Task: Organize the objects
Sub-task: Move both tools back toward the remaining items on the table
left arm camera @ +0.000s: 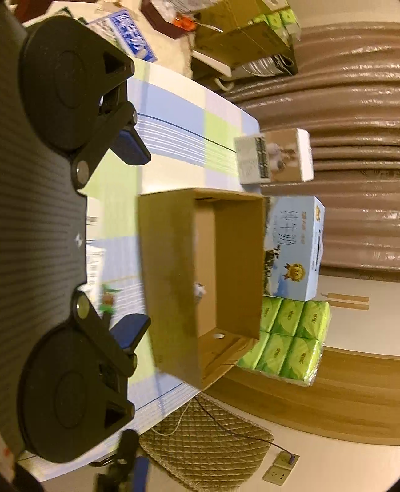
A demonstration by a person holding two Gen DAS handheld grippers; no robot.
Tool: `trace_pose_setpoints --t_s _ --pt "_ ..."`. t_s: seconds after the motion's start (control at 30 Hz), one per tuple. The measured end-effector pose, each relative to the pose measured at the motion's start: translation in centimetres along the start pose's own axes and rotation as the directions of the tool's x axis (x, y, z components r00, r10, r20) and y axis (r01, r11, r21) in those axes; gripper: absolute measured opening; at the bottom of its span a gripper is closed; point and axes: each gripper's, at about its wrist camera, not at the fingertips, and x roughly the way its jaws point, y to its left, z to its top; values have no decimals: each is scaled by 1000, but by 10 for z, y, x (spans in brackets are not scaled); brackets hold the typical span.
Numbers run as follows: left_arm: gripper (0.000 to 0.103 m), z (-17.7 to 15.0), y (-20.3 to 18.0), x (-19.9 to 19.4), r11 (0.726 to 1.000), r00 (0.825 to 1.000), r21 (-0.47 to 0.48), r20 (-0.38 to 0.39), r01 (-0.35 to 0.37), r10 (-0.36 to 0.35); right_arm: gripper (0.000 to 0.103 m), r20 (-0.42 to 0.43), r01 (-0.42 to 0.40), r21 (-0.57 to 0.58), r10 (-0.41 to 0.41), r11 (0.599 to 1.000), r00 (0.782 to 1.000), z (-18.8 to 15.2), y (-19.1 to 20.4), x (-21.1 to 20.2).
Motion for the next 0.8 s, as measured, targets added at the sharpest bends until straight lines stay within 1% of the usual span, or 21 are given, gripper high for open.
trace_pose_setpoints --t_s 0.13,0.23,0.33,0.43,0.57,0.8 --pt "101 -31 -3 -29 1000 1000 -10 0 -3 3 93 -29 20 27 -19 999 999 -35 0 -18" --pt "102 -54 -6 -40 1000 1000 -9 -15 -15 14 93 -59 32 27 -31 999 998 -56 1 -26" --pt "101 -75 -4 -45 999 999 -34 -51 -7 6 93 -78 40 13 -39 999 996 -69 2 -31" --pt "101 -90 -3 -49 999 997 -47 -75 -4 1 93 -86 47 3 -46 999 995 -76 0 -35" --pt "101 -99 -3 -52 999 996 -40 -85 -12 9 93 -80 61 4 -60 998 995 -76 -5 -35" --pt "101 -99 -10 -48 1000 996 -1 -85 0 0 93 -83 59 -8 -60 998 995 -77 -5 -29"
